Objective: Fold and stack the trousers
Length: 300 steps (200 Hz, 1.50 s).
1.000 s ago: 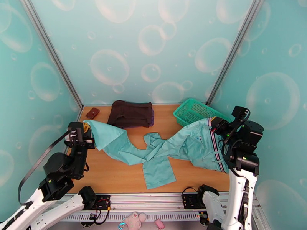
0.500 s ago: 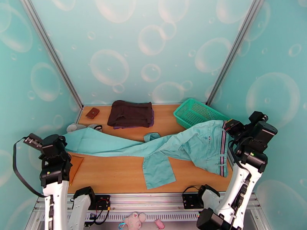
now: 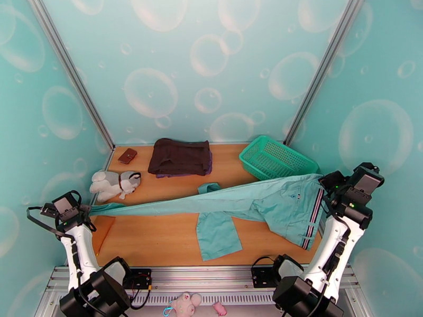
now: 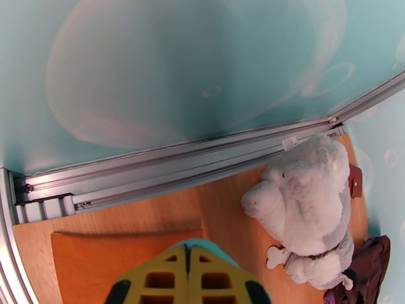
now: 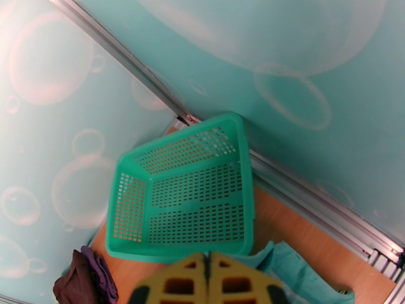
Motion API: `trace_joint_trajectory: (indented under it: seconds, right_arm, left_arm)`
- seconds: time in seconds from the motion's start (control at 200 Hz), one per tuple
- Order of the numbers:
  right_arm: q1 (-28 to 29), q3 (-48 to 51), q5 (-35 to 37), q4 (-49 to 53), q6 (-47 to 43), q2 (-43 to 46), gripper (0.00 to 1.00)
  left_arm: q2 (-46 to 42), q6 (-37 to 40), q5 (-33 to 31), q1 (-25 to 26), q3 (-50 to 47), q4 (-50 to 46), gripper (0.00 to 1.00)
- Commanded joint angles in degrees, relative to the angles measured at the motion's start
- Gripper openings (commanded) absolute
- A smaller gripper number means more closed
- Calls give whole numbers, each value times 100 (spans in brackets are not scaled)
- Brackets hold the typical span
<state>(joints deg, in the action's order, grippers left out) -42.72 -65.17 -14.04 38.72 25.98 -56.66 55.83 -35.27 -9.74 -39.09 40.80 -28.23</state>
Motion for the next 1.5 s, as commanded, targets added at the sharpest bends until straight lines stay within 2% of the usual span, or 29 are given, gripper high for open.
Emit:
trace_joint_trajectory:
  seconds: [0.0, 0.11, 0.18, 0.28, 0.465, 0.52, 0.6, 0.61, 0.625, 0.66, 0.71, 0.75, 0.8, 0.845, 0.9, 0.93, 0.995, 1.07, 1.12, 1.17, 1.21, 1.275, 1.325, 1.38, 1.495]
  right_arm:
    - [171, 127, 345, -804, 213, -184, 0]
    - [1106, 113, 1450, -1083, 292, -406, 0]
    - [1444, 179, 1764, -1341, 424, -614, 0]
    - [1488, 306, 1753, -1827, 583, -1042, 0]
    - [1485, 476, 1656, -2739, 827, -1919, 0]
    - [1495, 470, 1456, -2994, 824, -2234, 0]
    - [1492, 459, 985, -3231, 738, -2479, 0]
    - [1494, 478, 941, -3266, 717, -2474, 1]
    - [1495, 502, 905, -3314, 693, -2459, 9]
    - [1527, 582, 890, -3449, 599, -2331, 32]
    - [1600, 675, 1020, -3542, 474, -2049, 64]
    - [1666, 705, 1195, -3467, 369, -1755, 82]
    - [1743, 754, 1344, -3320, 245, -1339, 93]
    - [1782, 790, 1415, -3095, 176, -914, 95]
    - [1817, 780, 1612, -2518, 184, -400, 95]
    - [1840, 774, 1736, -2087, 230, -118, 95]
    - [1906, 928, 2005, -1237, 290, 450, 94]
    - [1942, 1391, 1874, -697, 304, 908, 91]
    - [2014, 1749, 1723, -470, 269, 965, 88]
    - [2319, 2068, 1841, -349, 217, 919, 87]
    - [2554, 2336, 2113, -351, 215, 896, 87]
    - [3165, 2468, 2685, -232, 447, 878, 87]
    - [3738, 2267, 3233, 62, 696, 872, 87]
    - [4142, 2154, 3741, 263, 908, 894, 87]
    - [4264, 2135, 4218, 532, 988, 634, 88]
  left_arm:
    - [105, -219, -33, -88, -9, 559, 0]
    - [396, -368, -102, -87, 120, 737, 0]
    - [648, -490, -65, -58, 230, 914, 0]
    - [1195, -664, 80, 39, 514, 1169, 0]
    - [2473, -842, -709, 730, 1488, 1162, 0]
    - [2817, -878, -784, 858, 1757, 1215, 11]
    - [3221, -663, -732, 1058, 2157, 1302, 10]
    - [3258, -619, -731, 1085, 2219, 1302, 11]
    - [3309, -549, -746, 1120, 2300, 1307, 14]
    - [3381, -335, -734, 1227, 2469, 1382, 25]
    - [3352, 68, -525, 1372, 2626, 1499, 60]
    - [3241, 197, -506, 1491, 2731, 1388, 77]
    - [3006, 312, -433, 1693, 2775, 1286, 97]
    - [2701, 357, -491, 1986, 2777, 1070, 99]
    - [2156, 515, -624, 2650, 2545, 1039, 99]
    - [1776, 598, -794, 3190, 2366, 1050, 99]
    - [1025, 613, -1344, 4673, 1782, 1075, 99]
    - [413, 384, -1238, 6210, 958, 1119, 99]
    - [306, 246, -1149, 7176, 481, 1002, 99]
    - [384, 65, -1438, 8218, 222, 785, 99]
    - [581, -92, -1724, 9093, 108, 607, 99]
    - [1083, -554, -2000, 10174, 93, 234, 99]
    - [1557, -759, -1893, 10752, 25, 223, 99]
    - [2122, -1009, -1743, 11141, -19, 297, 99]
    - [3412, -1090, -1519, 11724, 310, 584, 99]
